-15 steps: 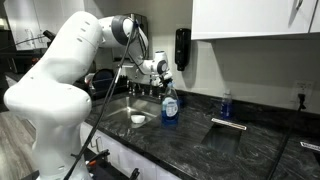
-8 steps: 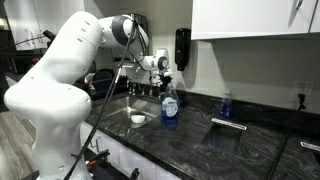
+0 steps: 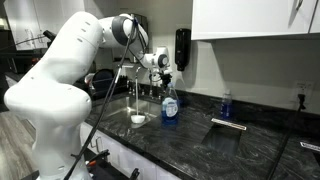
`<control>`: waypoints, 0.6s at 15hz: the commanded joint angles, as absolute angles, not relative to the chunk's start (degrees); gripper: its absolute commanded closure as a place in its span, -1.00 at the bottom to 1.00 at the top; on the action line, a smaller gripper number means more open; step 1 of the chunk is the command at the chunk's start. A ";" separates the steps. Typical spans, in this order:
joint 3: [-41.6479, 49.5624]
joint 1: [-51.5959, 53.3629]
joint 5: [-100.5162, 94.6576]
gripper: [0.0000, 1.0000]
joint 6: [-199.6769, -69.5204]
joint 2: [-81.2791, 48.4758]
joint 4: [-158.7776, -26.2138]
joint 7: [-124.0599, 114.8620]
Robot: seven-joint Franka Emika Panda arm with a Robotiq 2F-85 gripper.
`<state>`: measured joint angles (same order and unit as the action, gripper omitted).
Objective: Turn the faucet handle on the right clockwise
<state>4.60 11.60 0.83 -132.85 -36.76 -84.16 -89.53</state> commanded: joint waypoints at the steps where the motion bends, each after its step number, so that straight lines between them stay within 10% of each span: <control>1: 3.50 11.00 1.76 0.66 -129.44 -36.34 -84.69 -89.49; 4: 3.22 10.98 1.92 0.99 -129.57 -36.00 -85.12 -89.34; 9: 3.09 10.84 2.02 0.92 -129.74 -35.84 -85.49 -91.09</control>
